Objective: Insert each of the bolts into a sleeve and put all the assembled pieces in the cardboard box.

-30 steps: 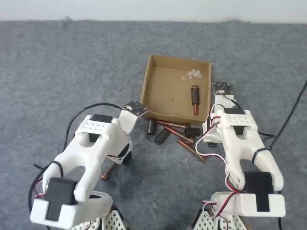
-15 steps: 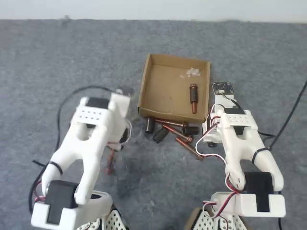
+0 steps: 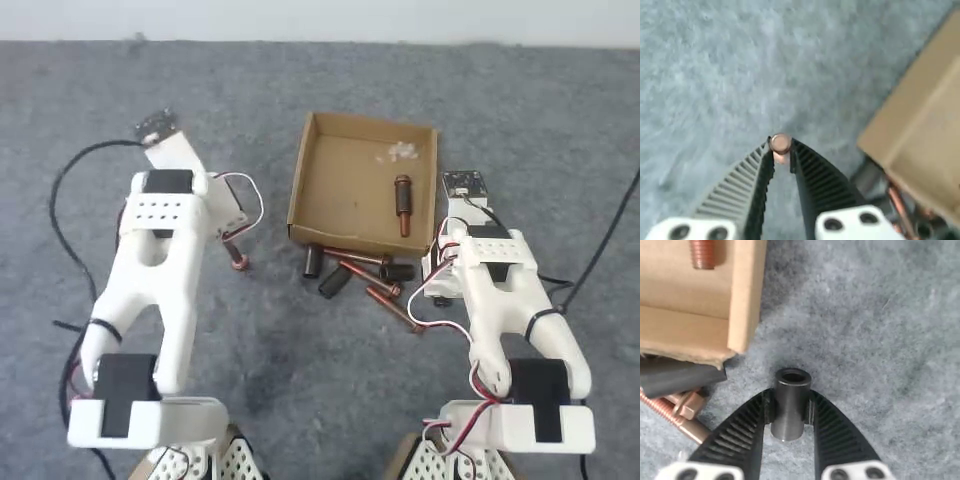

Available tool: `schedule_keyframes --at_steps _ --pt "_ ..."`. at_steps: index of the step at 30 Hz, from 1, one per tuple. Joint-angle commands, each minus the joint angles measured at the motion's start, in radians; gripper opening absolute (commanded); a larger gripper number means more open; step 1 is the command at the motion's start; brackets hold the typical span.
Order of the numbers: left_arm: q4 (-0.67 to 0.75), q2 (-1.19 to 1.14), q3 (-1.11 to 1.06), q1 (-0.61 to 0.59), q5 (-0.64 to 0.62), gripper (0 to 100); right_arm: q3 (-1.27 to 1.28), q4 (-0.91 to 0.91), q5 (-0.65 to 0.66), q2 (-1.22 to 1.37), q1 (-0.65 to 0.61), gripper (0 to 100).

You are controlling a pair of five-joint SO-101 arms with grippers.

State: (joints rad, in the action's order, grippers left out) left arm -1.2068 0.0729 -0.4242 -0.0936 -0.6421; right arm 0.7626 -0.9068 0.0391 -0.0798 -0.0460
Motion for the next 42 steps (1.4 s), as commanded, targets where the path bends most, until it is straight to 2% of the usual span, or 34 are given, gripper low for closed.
schedule_keyframes --at_steps 1,7,13,22,27,32,36,40,42 --pt "0.172 -0.006 -0.076 -0.038 -0.017 1 -0.003 0.013 0.012 -0.048 0.013 0.6" --pt "0.25 -0.008 -0.174 -0.048 0.143 2 -0.003 0.013 0.029 -0.048 0.013 0.6" --pt "0.143 0.002 -0.13 -0.153 0.244 13 -0.003 0.012 0.032 -0.048 0.013 0.6" --pt "-0.003 0.003 -0.056 -0.262 0.758 15 -0.003 0.012 0.032 -0.048 0.013 0.6" --pt "-0.149 0.003 -0.005 -0.244 1.324 10 -0.003 0.012 0.032 -0.048 0.013 0.6" --pt "-0.18 -0.009 -0.005 -0.238 1.712 7 -0.003 0.012 0.032 -0.048 0.013 0.6" --pt "-0.183 -0.009 -0.048 -0.198 1.89 7 -0.003 0.012 0.034 -0.048 0.013 0.6" --pt "-0.164 -0.009 -0.05 -0.123 1.915 8 -0.003 0.012 0.034 -0.048 0.013 0.6" --pt "-0.138 -0.009 -0.053 -0.095 1.915 12 -0.003 0.012 0.034 -0.048 0.013 0.6"
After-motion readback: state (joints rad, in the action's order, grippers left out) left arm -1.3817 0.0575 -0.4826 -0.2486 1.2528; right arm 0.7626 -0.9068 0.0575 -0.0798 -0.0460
